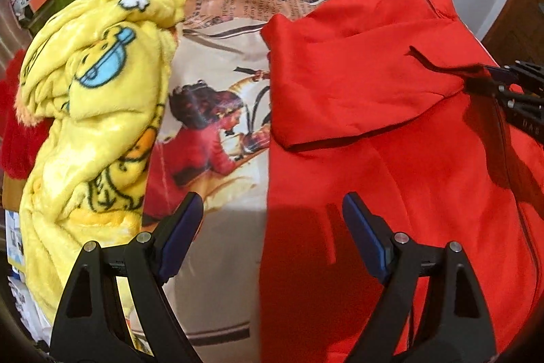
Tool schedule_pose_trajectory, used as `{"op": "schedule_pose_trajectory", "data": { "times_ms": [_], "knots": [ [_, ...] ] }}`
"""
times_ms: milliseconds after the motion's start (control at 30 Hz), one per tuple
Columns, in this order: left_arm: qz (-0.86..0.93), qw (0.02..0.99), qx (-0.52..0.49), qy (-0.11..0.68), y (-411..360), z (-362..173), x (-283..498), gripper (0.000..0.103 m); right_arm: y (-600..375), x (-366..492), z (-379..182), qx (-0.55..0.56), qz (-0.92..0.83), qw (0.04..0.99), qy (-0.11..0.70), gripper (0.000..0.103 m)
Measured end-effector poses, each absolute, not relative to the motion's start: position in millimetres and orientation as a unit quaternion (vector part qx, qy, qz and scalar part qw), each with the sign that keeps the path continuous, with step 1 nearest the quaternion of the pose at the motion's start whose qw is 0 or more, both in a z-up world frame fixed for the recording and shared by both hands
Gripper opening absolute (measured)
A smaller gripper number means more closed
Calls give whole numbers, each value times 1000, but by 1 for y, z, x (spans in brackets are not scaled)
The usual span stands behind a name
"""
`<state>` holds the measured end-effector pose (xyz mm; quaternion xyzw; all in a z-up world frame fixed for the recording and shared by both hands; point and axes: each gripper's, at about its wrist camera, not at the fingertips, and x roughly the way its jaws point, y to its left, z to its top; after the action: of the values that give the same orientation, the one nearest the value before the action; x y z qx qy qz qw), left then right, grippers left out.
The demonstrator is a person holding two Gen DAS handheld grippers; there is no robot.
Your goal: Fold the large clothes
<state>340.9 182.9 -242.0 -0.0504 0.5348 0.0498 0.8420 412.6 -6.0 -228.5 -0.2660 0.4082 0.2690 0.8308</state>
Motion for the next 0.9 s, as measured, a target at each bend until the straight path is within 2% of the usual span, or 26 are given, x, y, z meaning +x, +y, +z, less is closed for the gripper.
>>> {"op": "schedule_pose_trajectory", "data": {
  "times_ms": [333, 733, 900],
  "knots": [
    [51, 855, -36, 515, 171, -226, 368, 84, -24, 423, -204, -167, 317, 835, 417, 7],
    [91, 847, -51, 522, 179, -234, 413, 84, -107, 443, -144, -35, 258, 900, 350, 6],
    [100, 840, -60, 530, 178, -244, 419, 84, -147, 446, -139, 7, 225, 912, 343, 6]
  ]
}}
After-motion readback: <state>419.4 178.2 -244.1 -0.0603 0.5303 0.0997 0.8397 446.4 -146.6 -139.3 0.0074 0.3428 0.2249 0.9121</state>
